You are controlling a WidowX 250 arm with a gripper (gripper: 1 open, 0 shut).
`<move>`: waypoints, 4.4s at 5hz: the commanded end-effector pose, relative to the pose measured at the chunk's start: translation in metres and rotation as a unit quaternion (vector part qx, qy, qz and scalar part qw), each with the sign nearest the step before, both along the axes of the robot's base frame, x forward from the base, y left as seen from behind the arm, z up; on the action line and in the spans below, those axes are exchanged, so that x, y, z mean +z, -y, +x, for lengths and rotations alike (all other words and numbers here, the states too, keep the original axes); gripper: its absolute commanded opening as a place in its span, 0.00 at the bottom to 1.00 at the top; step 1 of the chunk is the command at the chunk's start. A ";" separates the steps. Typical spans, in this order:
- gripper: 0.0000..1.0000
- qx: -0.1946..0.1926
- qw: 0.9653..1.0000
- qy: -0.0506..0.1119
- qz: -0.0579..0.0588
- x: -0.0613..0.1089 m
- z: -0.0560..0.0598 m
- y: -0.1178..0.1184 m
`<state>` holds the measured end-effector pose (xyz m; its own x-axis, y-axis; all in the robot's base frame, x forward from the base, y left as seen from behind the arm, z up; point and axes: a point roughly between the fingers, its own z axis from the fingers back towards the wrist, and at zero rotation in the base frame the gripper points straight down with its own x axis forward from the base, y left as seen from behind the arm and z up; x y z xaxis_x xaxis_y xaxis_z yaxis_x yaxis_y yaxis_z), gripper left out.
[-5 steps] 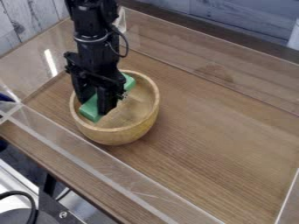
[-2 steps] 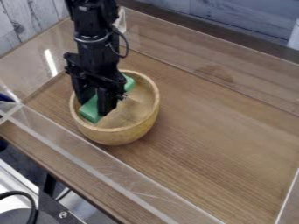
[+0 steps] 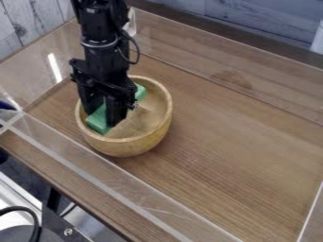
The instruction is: Put the green block in the brown bowl
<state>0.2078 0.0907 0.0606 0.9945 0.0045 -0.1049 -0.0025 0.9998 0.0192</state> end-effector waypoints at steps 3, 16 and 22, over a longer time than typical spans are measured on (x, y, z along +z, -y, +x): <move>0.00 -0.004 1.000 0.011 0.005 0.009 0.010 0.000; 0.00 -0.007 1.000 -0.005 -0.009 0.012 0.024 0.008; 0.00 -0.009 1.000 -0.017 -0.015 0.007 0.028 0.013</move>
